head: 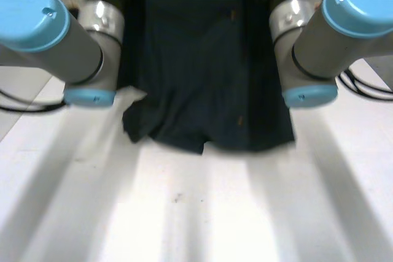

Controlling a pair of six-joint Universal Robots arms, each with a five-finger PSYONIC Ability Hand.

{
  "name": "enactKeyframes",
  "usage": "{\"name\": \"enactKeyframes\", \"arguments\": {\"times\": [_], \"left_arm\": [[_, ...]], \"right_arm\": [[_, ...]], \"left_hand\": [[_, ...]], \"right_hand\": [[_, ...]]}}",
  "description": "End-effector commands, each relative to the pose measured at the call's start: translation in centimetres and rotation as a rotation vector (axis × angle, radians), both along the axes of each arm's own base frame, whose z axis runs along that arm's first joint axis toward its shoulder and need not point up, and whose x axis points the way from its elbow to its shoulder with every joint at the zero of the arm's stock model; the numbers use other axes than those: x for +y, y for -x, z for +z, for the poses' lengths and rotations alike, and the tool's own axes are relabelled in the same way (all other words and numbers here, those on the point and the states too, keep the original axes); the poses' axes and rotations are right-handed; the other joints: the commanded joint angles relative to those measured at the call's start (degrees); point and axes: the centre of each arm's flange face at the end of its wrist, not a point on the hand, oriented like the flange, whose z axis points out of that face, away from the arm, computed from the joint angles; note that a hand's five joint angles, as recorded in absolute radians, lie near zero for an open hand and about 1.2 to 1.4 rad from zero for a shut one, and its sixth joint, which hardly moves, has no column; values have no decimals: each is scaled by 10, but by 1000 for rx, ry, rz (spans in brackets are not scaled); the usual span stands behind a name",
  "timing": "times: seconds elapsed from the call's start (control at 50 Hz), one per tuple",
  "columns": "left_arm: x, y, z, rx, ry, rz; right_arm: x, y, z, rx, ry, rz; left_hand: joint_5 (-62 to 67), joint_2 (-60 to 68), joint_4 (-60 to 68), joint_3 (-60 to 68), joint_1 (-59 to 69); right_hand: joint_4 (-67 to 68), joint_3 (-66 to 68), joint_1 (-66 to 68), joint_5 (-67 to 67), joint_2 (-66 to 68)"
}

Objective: Fold the shorts.

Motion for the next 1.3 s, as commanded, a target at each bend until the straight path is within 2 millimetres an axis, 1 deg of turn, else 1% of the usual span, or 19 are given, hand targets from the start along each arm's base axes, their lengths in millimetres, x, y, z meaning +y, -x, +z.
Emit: {"name": "enactKeyframes", "arguments": {"times": [0.02,0.1,0.2,0.32,0.34,0.36,0.4,0.42,0.46,0.48,0.54,0.62,0.78,0.86,0.9,0.92,0.94,1.14,1.3], "left_arm": [[23,-17,74,195,380,8],[28,-20,64,161,315,-6],[26,-20,24,104,174,-14],[30,-24,-45,4,-52,2],[31,-24,-56,-16,-92,1],[36,-25,-76,-52,-171,-1],[42,-26,-95,-89,-250,-5],[44,-27,-106,-107,-294,-8],[52,-27,-146,-167,-451,-18],[59,-28,-173,-206,-560,-21],[81,-27,-204,-270,-727,-21],[102,-34,-212,-322,-841,13],[137,-49,-187,-352,-876,29],[148,-57,-179,-339,-860,26],[148,-60,-177,-324,-850,30],[147,-62,-177,-304,-840,32],[146,-64,-178,-292,-837,33],[143,-85,-193,-166,-929,-4],[151,-97,-194,-111,-982,-83]], "right_arm": [[6,11,55,-174,284,-7],[12,11,52,-169,258,11],[14,12,35,-135,167,37],[7,9,-39,20,-107,45],[6,8,-66,71,-191,46],[6,7,-79,100,-232,50],[8,8,-106,153,-312,54],[12,8,-132,201,-393,63],[18,11,-166,265,-499,66],[21,12,-176,290,-531,66],[33,17,-202,349,-627,69],[47,29,-209,375,-693,64],[90,54,-178,374,-697,79],[106,67,-185,394,-744,90],[109,73,-191,400,-772,86],[111,80,-197,404,-799,78],[111,83,-200,407,-810,74],[96,102,-213,339,-853,20],[94,99,-210,200,-912,80]], "left_hand": [[146,116,113,117,152],[146,116,113,117,152],[146,116,113,117,152],[146,116,113,117,152],[146,116,113,117,152],[146,116,113,117,152],[146,116,113,117,152],[146,116,113,117,152],[146,116,113,117,152],[146,116,113,117,152],[146,116,113,117,152],[146,116,113,117,152],[146,116,113,117,152],[146,116,113,117,152],[-51,-81,-84,-80,-45],[-237,-267,-270,-266,-232],[-279,-309,-312,-308,-273],[-321,-352,-354,-350,-316],[-319,-350,-353,-349,-314]], "right_hand": [[117,123,234,136,132],[117,123,234,136,132],[117,123,234,136,132],[117,123,234,136,132],[117,123,234,136,132],[117,123,234,136,132],[117,123,234,136,132],[117,123,234,136,132],[117,123,234,136,132],[117,123,234,136,132],[117,123,234,136,132],[117,123,234,136,132],[117,123,234,136,132],[117,123,234,136,132],[117,123,234,136,132],[117,123,234,136,132],[117,123,234,136,132],[117,123,234,136,132],[117,123,234,136,132]]}}
